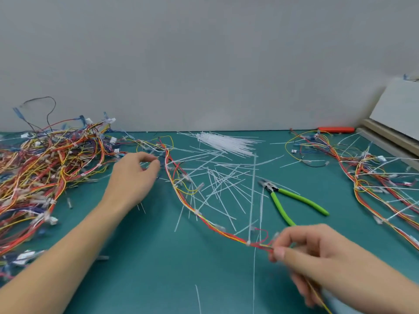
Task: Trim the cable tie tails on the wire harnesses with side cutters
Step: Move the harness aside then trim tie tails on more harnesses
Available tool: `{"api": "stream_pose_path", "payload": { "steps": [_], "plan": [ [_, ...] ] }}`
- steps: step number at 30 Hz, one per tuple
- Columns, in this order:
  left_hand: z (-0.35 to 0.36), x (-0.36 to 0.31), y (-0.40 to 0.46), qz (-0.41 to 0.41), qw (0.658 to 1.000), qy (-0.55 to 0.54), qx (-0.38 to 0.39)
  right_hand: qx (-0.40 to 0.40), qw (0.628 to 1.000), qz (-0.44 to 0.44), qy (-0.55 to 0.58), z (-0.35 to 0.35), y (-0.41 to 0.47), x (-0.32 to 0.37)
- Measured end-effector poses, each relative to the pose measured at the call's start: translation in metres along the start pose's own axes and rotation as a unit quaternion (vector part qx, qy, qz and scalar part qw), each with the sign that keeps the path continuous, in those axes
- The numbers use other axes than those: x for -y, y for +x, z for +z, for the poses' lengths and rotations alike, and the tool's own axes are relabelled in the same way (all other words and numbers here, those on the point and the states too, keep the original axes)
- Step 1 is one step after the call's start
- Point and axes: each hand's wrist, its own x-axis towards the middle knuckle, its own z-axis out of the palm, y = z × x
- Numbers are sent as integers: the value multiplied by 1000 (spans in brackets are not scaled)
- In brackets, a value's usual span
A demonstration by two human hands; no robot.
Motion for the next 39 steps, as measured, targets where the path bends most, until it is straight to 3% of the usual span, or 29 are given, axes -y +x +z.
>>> {"api": "stream_pose_path", "payload": {
  "steps": [2,4,7,10,12,16,20,22,26,28,29,31,33,36,39],
  "plan": [
    [0,-3,-2,14,1000,-2,-15,59,995,13,-85,10,0,6],
    [0,-8,-6,24,1000,1,-20,67,993,10,-92,18,3,12],
    [1,-14,-11,10,997,52,53,96,995,10,16,27,9,21],
    [2,-19,-15,13,988,103,112,119,974,5,193,36,15,30],
    [1,-23,-16,16,992,69,108,100,943,14,318,41,20,36],
    [5,-23,-15,-41,987,-120,96,83,856,50,508,39,30,47],
    [5,-5,-7,-133,982,-129,46,104,788,17,607,27,36,57],
    [3,-2,-4,-194,957,-192,94,101,761,-9,641,21,40,62],
    [4,-24,-15,-218,855,-401,247,102,728,-6,677,12,55,70],
    [10,-35,-22,-188,846,-449,216,78,770,15,633,8,62,72],
    [11,-40,-25,-175,855,-452,184,32,825,19,563,5,67,70],
    [12,-45,-30,-129,886,-424,135,-146,942,-18,303,-1,76,57],
    [13,-48,-34,-52,914,-384,123,-299,940,-81,140,-7,84,46],
    [18,-51,-45,70,940,-301,144,-299,929,-137,170,-9,89,43],
    [24,-47,-53,154,951,-207,170,-282,936,-167,126,2,94,51]
  ]
}}
